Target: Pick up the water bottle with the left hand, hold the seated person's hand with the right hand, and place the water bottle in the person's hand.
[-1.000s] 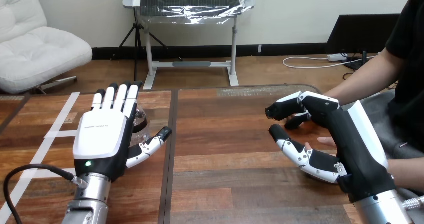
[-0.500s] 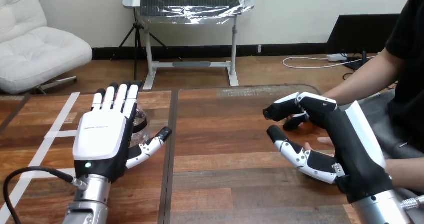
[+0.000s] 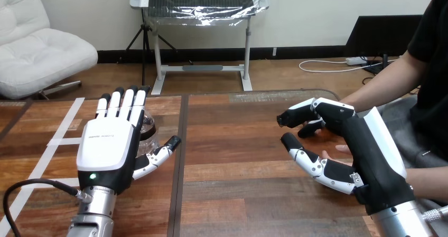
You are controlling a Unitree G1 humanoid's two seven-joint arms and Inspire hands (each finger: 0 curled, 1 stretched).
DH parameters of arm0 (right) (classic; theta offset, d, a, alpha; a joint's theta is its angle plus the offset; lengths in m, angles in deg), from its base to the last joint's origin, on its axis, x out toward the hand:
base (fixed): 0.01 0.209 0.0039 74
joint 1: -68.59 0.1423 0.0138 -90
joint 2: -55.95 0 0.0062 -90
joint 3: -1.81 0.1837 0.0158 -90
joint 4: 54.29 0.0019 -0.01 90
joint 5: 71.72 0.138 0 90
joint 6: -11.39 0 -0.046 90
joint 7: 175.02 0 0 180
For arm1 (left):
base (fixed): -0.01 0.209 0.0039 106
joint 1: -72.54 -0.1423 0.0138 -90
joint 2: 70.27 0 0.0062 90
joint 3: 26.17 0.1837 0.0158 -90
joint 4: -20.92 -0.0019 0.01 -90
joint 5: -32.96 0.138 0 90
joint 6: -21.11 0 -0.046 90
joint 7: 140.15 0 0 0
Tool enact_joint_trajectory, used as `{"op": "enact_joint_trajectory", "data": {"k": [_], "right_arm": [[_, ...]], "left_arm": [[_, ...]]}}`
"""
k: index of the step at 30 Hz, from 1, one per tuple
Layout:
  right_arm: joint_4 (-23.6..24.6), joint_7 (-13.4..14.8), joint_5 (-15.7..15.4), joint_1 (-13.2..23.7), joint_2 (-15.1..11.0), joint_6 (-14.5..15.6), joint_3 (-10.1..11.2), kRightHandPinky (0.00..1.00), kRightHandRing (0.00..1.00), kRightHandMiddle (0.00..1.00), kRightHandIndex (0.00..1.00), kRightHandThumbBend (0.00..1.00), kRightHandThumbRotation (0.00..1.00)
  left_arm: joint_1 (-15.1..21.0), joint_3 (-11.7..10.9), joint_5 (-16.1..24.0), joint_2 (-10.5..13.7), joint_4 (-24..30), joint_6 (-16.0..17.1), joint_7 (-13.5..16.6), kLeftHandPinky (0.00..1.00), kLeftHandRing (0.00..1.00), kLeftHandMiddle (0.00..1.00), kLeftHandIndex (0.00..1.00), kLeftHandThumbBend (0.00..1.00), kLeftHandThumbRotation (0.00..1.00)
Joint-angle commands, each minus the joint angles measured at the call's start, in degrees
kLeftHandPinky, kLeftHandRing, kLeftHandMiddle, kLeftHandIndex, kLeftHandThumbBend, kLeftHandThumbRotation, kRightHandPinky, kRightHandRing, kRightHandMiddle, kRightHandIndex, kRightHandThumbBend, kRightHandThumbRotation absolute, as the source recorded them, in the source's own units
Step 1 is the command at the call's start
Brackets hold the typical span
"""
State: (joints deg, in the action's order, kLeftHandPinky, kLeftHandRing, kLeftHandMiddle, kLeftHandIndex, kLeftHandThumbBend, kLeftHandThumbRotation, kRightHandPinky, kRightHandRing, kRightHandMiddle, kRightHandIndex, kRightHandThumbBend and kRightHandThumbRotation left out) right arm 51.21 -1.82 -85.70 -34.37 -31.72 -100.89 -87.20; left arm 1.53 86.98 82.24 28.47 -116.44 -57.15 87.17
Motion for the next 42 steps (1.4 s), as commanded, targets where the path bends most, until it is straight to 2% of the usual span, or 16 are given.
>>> {"op": "enact_joint_trajectory", "data": {"k": [1, 6, 9, 13, 16, 17, 22, 25, 36, 42], "right_arm": [[1.4, 0.6, 0.7, 3.5, 0.2, 0.0, 0.1, 0.52, 0.63, 0.62, 0.56, 0.4, 0.0], [1.3, 0.5, 0.8, 3.6, 0.0, -0.1, 0.1, 0.52, 0.63, 0.62, 0.56, 0.4, 0.0], [1.2, 0.3, 1.3, 3.5, 0.1, -0.1, 0.0, 0.52, 0.63, 0.62, 0.56, 0.4, 0.0], [1.3, 0.2, 1.4, 3.4, 0.1, 0.4, -0.1, 0.52, 0.63, 0.62, 0.57, 0.4, 0.0], [1.4, 0.3, 1.3, 3.3, 0.0, 0.2, 0.0, 0.52, 0.63, 0.62, 0.57, 0.4, 0.0], [1.3, 0.3, 1.2, 3.3, -0.1, 0.1, 0.0, 0.52, 0.63, 0.62, 0.57, 0.4, 0.0], [1.1, 0.5, 0.8, 3.4, -0.1, -0.3, -0.1, 0.53, 0.63, 0.62, 0.57, 0.4, 0.0], [1.0, 0.6, 0.7, 3.4, -0.2, -0.5, -0.1, 0.53, 0.63, 0.62, 0.57, 0.4, 0.0], [0.9, 0.2, 1.7, 3.2, -0.1, -0.5, -0.1, 0.53, 0.64, 0.62, 0.57, 0.41, 0.0], [1.3, 0.1, 1.2, 3.1, -0.3, -0.1, -0.1, 0.53, 0.64, 0.62, 0.57, 0.4, 0.0]], "left_arm": [[5.3, -0.2, -0.2, 0.1, 0.0, -0.5, 0.1, 1.0, 1.0, 1.0, 1.0, 0.57, 1.0], [5.8, -0.9, -1.4, -0.4, -0.5, -0.1, 0.0, 1.0, 1.0, 1.0, 1.0, 0.56, 1.0], [5.8, -2.5, -4.4, -1.1, -0.4, 1.5, -1.3, 1.0, 1.0, 1.0, 1.0, 0.57, 0.99], [5.9, -5.5, -10.7, -2.6, -1.2, 5.0, -4.2, 1.0, 1.0, 1.0, 1.0, 0.6, 0.95], [6.1, -7.4, -14.8, -3.7, -1.8, 7.0, -5.6, 1.0, 1.0, 1.0, 1.0, 0.63, 0.88], [6.2, -8.0, -15.9, -4.1, -2.2, 7.7, -5.7, 0.99, 1.0, 1.0, 1.0, 0.66, 0.82], [7.5, -10.4, -21.0, -5.6, -4.6, 10.4, -7.4, 0.97, 0.99, 1.0, 1.0, 0.71, 0.72], [8.4, -11.3, -23.0, -6.1, -6.0, 10.8, -8.5, 0.95, 0.98, 1.0, 1.0, 0.75, 0.68], [11.1, -14.8, -28.9, -7.8, -10.0, 11.8, -13.5, 0.9, 0.98, 1.0, 1.0, 0.87, 0.63], [12.7, -17.0, -32.3, -8.8, -12.0, 11.7, -16.3, 0.89, 0.97, 1.0, 1.0, 0.91, 0.6]]}}
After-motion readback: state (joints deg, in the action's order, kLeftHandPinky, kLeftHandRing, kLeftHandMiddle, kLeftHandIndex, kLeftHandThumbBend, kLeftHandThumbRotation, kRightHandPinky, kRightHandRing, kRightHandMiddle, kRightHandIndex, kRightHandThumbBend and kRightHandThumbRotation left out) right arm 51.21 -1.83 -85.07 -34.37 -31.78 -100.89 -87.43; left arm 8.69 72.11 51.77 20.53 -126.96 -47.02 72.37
